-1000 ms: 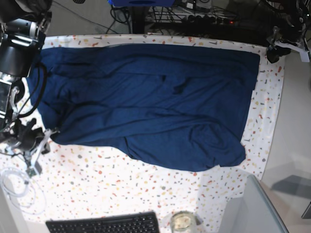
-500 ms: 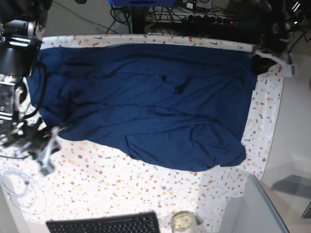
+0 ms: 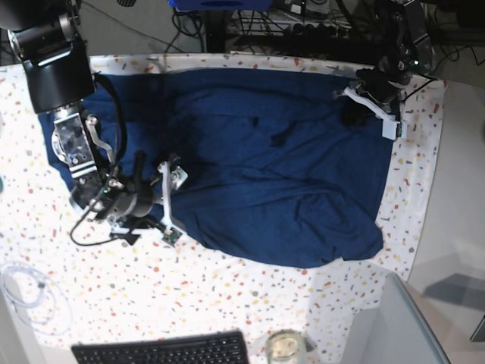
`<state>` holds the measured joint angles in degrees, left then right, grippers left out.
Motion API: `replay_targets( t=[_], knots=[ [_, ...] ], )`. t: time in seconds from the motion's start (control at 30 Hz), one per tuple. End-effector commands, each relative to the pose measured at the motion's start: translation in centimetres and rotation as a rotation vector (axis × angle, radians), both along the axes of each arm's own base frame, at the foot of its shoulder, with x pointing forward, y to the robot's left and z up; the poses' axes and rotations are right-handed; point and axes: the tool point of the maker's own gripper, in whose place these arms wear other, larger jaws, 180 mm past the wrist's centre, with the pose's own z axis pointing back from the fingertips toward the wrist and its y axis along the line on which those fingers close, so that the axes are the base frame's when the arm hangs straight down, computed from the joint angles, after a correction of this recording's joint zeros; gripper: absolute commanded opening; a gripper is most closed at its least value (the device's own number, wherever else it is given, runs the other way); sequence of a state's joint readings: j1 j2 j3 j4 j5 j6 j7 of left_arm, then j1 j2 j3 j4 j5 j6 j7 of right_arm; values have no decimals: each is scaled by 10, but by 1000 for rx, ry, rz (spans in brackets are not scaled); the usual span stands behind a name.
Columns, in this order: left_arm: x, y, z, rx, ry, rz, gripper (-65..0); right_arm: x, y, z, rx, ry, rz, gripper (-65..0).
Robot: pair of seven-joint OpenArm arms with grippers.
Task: Layout the t-shirt on the table in an organized manner, then fold the t-shirt properly
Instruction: 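Reach the right gripper into the shirt middle and grasp the fabric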
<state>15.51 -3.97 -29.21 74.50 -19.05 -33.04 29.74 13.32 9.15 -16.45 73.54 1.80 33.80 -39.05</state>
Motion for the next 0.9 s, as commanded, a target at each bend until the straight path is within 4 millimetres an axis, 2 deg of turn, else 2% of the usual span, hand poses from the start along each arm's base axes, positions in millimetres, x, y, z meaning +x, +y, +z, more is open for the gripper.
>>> replay_targets(
  t=[0.0,0.17,0.27,0.47,0.67,0.73,0.8,0.83,0.87],
  knots=[
    [-3,3,-1,17,13,-10,-650,14,8,16,22,-58,20,-120],
    [-5,3,-2,17,18,-10,-650,12,39,3,54,-27,77,-273],
    [-7,10,-1,25,19,7,-650,13,44,-11,54,29,64,-339],
    [-13,39,3,52,15,90,-650,15,53,-15,92,31,57,-362],
    [-14,43,3,60,18,96,-650,26,43,-18,81,0,-49,-372],
    [-14,40,2,55,18,93,-650,27,43,-18,80,-3,-53,-464],
    [-14,39,2,53,18,92,-650,28,39,-18,79,-3,-63,-612],
    [-13,39,3,52,17,93,-650,28,37,-19,74,-1,-64,-650],
    [-13,39,3,52,17,93,-650,28,36,-18,70,-1,-65,-650]
  ],
)
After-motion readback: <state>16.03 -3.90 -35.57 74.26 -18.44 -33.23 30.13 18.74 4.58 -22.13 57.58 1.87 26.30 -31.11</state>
